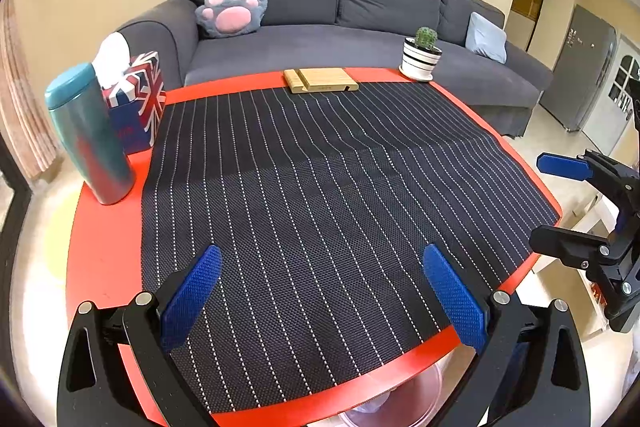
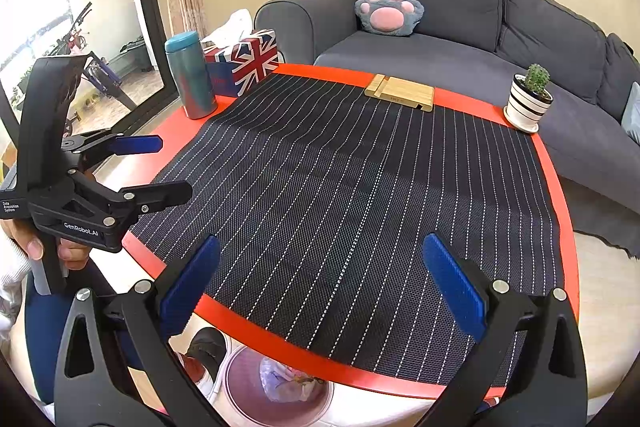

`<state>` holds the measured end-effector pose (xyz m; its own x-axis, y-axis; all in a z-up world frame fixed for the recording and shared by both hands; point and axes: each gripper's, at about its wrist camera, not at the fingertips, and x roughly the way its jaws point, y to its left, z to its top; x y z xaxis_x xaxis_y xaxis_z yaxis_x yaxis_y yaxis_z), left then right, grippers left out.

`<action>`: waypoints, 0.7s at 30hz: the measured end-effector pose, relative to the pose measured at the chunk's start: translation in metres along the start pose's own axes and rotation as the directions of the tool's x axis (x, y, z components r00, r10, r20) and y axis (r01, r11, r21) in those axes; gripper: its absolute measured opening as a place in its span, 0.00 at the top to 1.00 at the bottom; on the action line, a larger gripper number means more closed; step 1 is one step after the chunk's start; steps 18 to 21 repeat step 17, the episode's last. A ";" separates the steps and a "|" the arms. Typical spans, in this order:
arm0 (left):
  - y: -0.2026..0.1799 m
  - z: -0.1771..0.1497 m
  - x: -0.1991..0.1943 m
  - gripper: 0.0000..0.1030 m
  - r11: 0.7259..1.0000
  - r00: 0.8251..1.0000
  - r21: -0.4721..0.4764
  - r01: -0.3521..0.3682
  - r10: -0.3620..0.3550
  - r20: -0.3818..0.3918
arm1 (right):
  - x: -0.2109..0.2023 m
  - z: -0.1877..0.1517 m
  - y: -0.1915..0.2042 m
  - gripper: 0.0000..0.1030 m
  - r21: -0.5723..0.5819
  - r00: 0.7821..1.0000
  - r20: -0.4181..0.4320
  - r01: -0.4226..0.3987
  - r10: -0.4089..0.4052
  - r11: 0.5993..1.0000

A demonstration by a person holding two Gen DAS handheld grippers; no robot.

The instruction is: Collect trash

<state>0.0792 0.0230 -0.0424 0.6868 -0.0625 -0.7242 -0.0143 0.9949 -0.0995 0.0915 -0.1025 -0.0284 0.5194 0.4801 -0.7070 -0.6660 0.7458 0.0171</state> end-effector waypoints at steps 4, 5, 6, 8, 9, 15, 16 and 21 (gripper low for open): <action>-0.001 0.001 -0.001 0.06 1.000 1.000 0.006 -0.001 0.001 0.006 | 0.000 -0.001 0.000 0.04 -0.001 1.000 0.000 -0.003 0.003 1.000; -0.001 0.001 -0.002 0.06 1.000 1.000 0.006 -0.001 0.001 0.009 | 0.000 -0.001 0.000 0.04 -0.001 1.000 0.000 -0.004 0.004 1.000; -0.001 0.001 -0.002 0.06 1.000 1.000 0.007 0.000 0.000 0.011 | 0.000 -0.001 0.000 0.04 -0.001 1.000 0.000 -0.004 0.004 1.000; -0.002 0.000 -0.003 0.06 1.000 1.000 0.007 0.001 -0.001 0.011 | 0.000 -0.002 0.000 0.04 -0.002 1.000 0.000 -0.004 0.004 1.000; -0.002 0.000 -0.003 0.06 1.000 1.000 0.006 0.001 -0.001 0.011 | 0.000 -0.003 0.000 0.04 -0.002 1.000 0.000 -0.004 0.004 1.000; -0.004 0.000 -0.002 0.06 1.000 1.000 0.022 0.001 -0.002 0.005 | 0.000 -0.003 0.001 0.04 -0.001 1.000 0.000 -0.006 0.006 1.000; -0.005 0.001 -0.001 0.06 1.000 1.000 0.027 0.003 -0.004 0.004 | 0.000 -0.003 0.001 0.04 -0.002 1.000 -0.001 -0.005 0.005 1.000; -0.006 0.001 -0.001 0.06 1.000 1.000 0.030 0.004 -0.004 0.003 | 0.000 -0.003 0.002 0.04 -0.003 1.000 -0.002 -0.006 0.006 1.000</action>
